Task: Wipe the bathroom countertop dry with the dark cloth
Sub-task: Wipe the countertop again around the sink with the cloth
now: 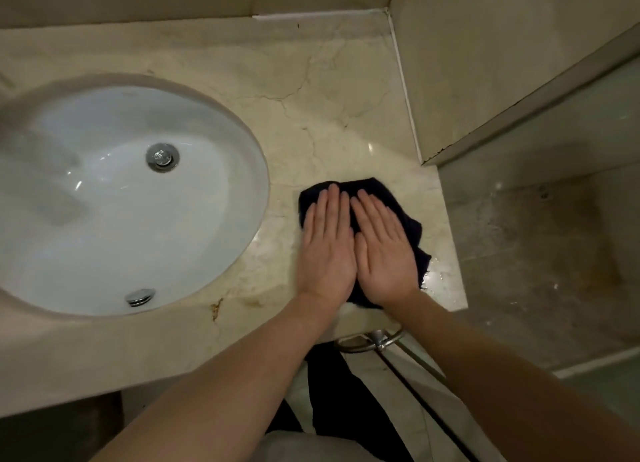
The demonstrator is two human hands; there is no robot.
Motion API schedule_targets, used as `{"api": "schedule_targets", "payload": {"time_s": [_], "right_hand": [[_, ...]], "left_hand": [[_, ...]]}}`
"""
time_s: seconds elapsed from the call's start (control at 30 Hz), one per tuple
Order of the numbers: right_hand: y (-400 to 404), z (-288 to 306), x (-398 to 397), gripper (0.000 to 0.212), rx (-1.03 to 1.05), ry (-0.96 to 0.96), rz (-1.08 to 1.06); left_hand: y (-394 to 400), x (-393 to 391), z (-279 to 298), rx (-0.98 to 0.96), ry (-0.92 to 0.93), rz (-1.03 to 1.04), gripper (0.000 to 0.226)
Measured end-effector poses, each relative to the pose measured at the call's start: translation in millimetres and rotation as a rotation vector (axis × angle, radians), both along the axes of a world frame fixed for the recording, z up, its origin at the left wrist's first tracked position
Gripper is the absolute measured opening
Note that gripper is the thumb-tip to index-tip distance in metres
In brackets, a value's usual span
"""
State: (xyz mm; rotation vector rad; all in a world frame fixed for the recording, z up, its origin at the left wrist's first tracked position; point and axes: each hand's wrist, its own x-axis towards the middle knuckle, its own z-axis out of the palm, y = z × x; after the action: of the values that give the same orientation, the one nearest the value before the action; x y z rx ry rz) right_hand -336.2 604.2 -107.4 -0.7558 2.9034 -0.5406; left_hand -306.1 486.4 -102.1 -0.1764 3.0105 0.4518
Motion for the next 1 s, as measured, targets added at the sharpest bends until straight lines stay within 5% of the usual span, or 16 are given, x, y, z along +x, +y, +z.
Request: {"api": "schedule_targets", "payload": {"time_s": [0.37, 0.67, 1.0], "right_hand": [[73, -3, -4, 0.056, 0.025, 0.025, -0.267], [69, 4, 74, 0.056, 0.120, -0.032, -0.089], [53, 2, -31, 0.057, 0.128, -0.006, -0.068]], "left_hand": [[69, -32, 1, 0.002, -0.016, -0.172, 0.061], [60, 63, 1, 0.083, 0.048, -0.152, 0.054], [45, -34, 0, 0.064, 0.022, -0.058, 0.058]]}}
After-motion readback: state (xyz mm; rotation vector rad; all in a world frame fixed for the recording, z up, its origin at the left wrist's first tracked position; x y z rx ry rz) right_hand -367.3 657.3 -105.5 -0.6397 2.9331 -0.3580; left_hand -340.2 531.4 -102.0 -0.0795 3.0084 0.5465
